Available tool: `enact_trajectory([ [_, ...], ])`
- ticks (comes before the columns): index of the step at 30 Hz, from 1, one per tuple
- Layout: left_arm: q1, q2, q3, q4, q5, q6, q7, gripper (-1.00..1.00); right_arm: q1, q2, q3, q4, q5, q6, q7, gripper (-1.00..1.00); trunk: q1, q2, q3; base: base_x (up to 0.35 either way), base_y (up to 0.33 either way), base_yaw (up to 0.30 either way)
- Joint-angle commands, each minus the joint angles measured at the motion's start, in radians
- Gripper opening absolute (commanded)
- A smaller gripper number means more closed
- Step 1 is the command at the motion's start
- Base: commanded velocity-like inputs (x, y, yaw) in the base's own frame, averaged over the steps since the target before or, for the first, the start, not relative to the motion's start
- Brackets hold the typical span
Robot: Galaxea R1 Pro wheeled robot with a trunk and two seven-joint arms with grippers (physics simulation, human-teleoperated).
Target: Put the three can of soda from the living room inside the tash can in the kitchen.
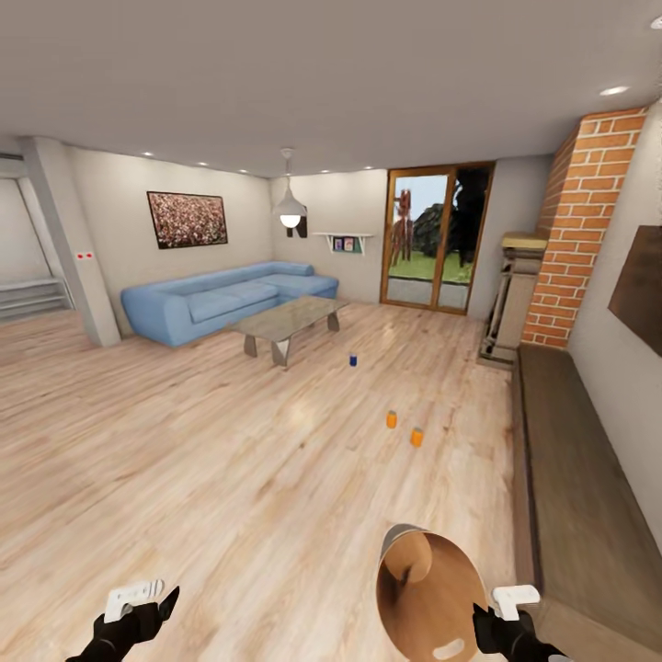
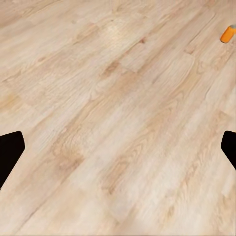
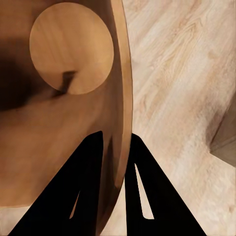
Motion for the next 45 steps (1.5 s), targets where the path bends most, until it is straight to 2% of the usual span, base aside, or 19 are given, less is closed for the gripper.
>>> enact_trajectory([
  [1, 0.0, 0.0, 0.0, 0.0, 0.0, 0.0, 0.0, 1.0, -0.001, 0.0, -0.001, -0.002, -0.003, 0.0, 0.005, -1.0, 0.0, 0.0, 0.001, 0.28, 0.164, -0.149],
  [45, 0.0, 0.0, 0.0, 0.0, 0.0, 0.004, -0.001, 1.0, -0.001, 0.0, -0.004, -0.002, -0.004, -0.002, 0.005, -1.0, 0.0, 0.0, 0.049, 0.281, 0.164, -0.179],
])
